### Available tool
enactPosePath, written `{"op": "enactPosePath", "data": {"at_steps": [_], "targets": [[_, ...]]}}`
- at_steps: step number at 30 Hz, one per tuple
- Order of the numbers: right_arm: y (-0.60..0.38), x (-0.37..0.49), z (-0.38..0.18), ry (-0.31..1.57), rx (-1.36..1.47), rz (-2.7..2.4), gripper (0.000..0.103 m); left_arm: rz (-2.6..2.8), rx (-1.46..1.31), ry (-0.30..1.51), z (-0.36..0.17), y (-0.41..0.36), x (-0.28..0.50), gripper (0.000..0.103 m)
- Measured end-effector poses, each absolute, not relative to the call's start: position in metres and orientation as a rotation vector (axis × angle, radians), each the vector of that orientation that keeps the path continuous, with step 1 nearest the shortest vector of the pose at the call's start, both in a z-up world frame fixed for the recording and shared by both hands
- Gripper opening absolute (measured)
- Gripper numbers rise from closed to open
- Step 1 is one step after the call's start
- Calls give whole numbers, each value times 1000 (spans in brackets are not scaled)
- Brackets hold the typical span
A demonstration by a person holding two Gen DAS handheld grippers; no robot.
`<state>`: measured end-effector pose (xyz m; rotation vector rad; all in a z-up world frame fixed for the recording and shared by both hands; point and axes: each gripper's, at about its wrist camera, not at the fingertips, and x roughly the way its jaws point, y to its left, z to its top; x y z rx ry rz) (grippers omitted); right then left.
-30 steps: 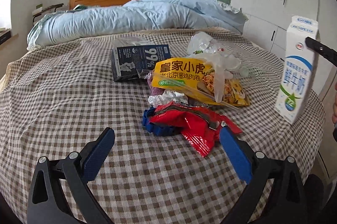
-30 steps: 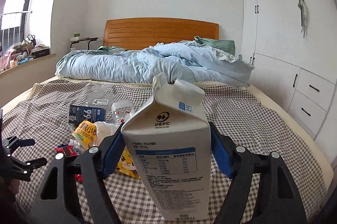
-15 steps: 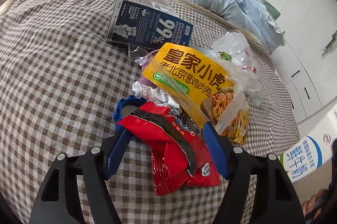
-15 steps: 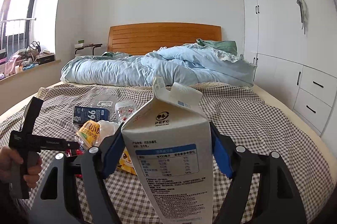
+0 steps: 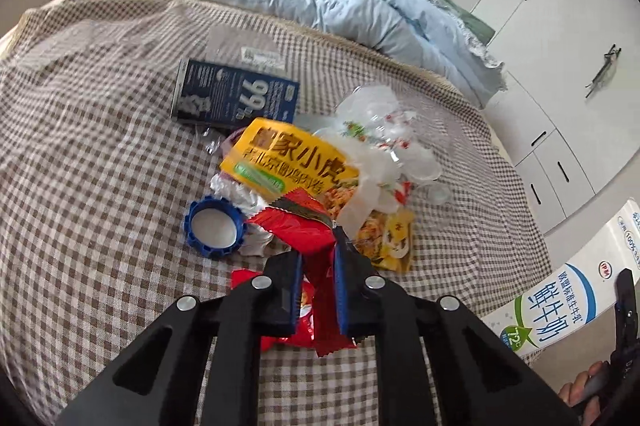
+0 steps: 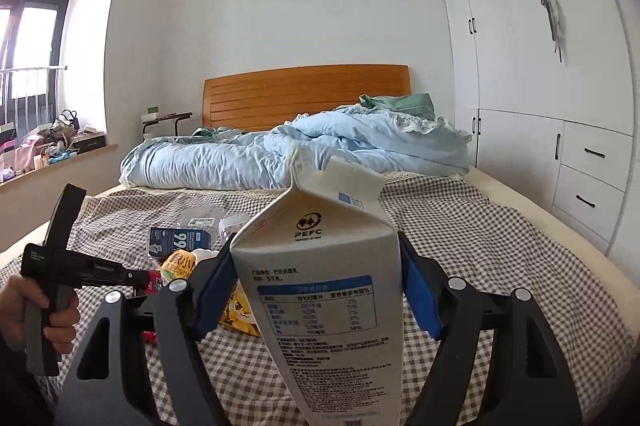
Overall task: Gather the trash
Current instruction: 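Grasp the red snack wrapper with the left tool while the right tool holds the carton, then carry both items to the wastebasket and open both tools to drop them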
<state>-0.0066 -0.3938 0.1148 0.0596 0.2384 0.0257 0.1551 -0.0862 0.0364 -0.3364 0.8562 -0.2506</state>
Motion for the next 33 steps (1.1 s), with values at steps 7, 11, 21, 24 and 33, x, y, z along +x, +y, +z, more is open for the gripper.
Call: {"op": "enactPosePath", "data": {"at_steps": [7, 11, 21, 24, 33], "targets": [[-422, -52, 129, 187, 62, -52, 72, -390, -261, 719, 79, -126, 118, 9], [-444, -91, 128, 191, 62, -120, 72, -528, -216, 699, 84, -162, 92, 8], [-502, -195, 93, 310, 102, -379, 72, -869, -107, 784, 55, -288, 7, 7], [-512, -220, 64, 374, 131, -426, 72, -952, -54, 825, 36, -329, -26, 7], [-534, -260, -64, 506, 355, -505, 72, -1039, 159, 1001, -43, -401, -94, 7]]}}
